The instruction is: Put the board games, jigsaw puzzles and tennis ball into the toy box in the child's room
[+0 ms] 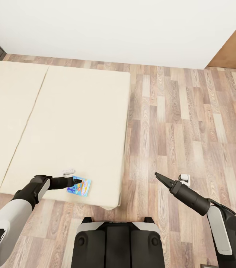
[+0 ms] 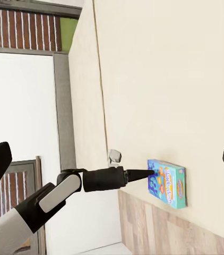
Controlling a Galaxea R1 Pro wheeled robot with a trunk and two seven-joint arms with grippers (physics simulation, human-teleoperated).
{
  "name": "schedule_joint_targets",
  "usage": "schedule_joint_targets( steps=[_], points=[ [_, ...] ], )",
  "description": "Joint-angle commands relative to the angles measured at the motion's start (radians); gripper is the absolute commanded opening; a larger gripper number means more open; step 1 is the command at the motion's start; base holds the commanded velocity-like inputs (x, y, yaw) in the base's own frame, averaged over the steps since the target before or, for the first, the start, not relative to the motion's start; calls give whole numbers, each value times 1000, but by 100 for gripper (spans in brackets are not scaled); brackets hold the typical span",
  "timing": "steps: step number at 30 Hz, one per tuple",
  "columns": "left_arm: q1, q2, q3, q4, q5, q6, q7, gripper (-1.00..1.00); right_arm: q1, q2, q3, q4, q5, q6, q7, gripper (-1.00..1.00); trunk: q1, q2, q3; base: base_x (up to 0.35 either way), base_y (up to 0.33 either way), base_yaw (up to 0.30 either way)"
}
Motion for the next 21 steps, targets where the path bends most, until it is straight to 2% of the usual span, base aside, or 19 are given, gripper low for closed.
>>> schedule_joint_targets(
  steps=[1,9,16,21],
  points=[
    [0,0,3,-1,7,10,0,100,-1,0,-1,0,0,5,3,100,1,-2,-1,0,-61,0],
    [0,0,3,-1,7,10,0,100,-1,0,-1,0,0,5,3,100,1,-2,-1,0,-33,0],
    [0,0,3,-1,7,10,-1,100,-1,0,-1,0,0,5,1,100,1,-2,-1,0,-207,0],
    [0,0,3,-1,7,10,-2,100,-1,0,-1,0,0,5,1,100,1,-2,-1,0,-67,0]
  ],
)
